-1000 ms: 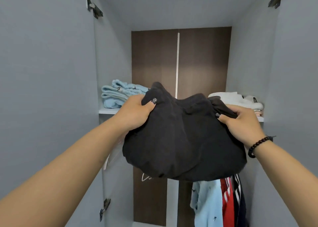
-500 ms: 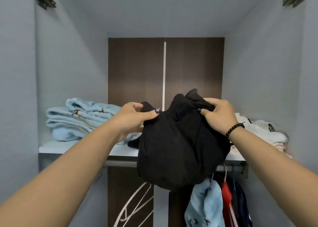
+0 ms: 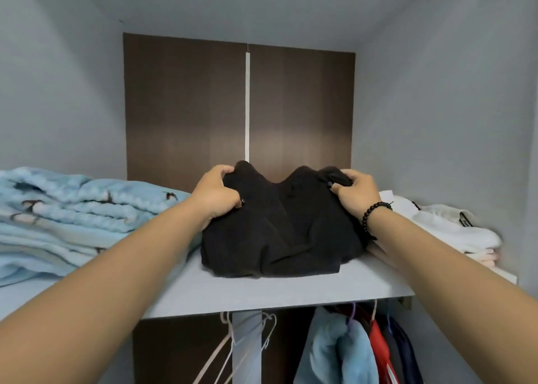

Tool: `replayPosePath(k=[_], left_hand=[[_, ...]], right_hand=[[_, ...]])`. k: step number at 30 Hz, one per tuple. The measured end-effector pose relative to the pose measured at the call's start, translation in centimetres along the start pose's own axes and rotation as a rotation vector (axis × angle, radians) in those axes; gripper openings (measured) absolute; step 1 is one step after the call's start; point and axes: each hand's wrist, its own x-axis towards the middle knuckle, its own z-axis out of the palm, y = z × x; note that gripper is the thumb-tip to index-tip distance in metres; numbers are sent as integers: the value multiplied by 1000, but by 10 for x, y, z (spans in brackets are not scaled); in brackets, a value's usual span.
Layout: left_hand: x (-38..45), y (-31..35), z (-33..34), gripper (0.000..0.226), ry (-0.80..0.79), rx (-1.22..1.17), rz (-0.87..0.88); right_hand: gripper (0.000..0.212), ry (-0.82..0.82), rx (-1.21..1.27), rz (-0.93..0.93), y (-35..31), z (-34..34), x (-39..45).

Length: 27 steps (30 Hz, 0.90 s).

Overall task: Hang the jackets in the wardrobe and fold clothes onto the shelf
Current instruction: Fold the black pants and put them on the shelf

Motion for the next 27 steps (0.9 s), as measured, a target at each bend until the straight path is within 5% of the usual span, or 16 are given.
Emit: replayPosePath(k=[2,5,9,12,15,23,27], left_hand=[[1,-6,-2,61,-113,290,-128],[-4,-13,1,61,-256,673,-122],[-21,-9,10,62,-415,721,186],[-40,-16,17,65,-596,811,160],[-51,-24,14,76,-569,831,110],[-78,-31,1,84,-445,716,126],[-97,-33,5,74,-247,680,159]], right_hand=[[18,-92,-237,98,11,3,2],[47,-220,-521,83,10,8,-2],[61,-345,-824,-131,-10,19,-23],[63,-590,-917,-203,-20,24,-40],[68,-866,-839,-47,-16,27,-54],[74,-913,-824,-79,-10,12,-68],[67,-737,-750,-209,-10,6,-83]])
